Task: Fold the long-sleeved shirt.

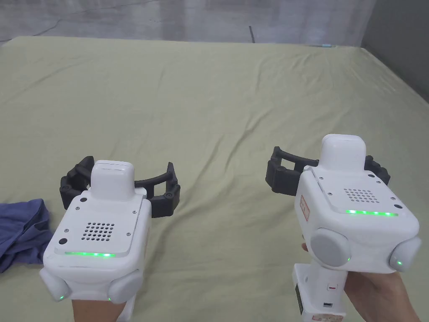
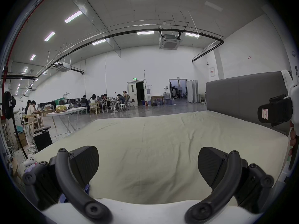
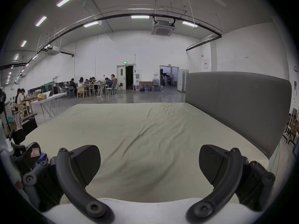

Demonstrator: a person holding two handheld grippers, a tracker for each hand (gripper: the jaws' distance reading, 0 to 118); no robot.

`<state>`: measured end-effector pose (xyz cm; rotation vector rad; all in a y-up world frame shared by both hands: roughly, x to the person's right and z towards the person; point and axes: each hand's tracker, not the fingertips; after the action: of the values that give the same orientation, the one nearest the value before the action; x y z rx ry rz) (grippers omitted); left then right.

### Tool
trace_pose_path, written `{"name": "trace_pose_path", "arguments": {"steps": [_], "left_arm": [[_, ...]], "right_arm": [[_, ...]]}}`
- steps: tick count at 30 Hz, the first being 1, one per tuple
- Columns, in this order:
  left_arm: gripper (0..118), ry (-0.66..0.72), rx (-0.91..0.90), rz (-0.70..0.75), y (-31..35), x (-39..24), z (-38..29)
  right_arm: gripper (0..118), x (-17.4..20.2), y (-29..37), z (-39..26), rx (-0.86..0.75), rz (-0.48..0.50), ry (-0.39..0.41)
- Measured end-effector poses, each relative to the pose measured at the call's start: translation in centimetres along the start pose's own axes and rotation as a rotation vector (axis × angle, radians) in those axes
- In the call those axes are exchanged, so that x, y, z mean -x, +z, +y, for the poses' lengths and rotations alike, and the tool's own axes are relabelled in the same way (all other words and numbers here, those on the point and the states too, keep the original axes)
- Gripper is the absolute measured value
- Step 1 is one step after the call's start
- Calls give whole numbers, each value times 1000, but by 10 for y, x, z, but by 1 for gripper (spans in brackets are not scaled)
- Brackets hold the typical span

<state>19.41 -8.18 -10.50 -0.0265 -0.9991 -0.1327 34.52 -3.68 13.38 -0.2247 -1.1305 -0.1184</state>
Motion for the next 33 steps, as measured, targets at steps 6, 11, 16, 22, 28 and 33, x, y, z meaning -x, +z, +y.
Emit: {"name": "trace_pose_path", "arguments": {"steps": [6,11,16,22,28,33], "left_arm": [[118,-4,2,-1,0,-1,0],[118,-4,4,-2,0,-1,0],[118,-15,2,-6,-1,-2,1],[118,-18,-1,-6,-1,-2,1],[118,-12,-1,-5,-2,-2,2],[118,-17,2,-10,-2,-5,3]], "right_arm": [[118,0,0,0,-5,-15,6],[118,1,-3,-3,-15,-24,25],[118,0,-9,-5,26,-23,20],[118,-8,-16,-8,31,-71,-38],[118,-24,-15,-10,68,144,-71],[118,-25,-9,-17,-61,127,-22]]}}
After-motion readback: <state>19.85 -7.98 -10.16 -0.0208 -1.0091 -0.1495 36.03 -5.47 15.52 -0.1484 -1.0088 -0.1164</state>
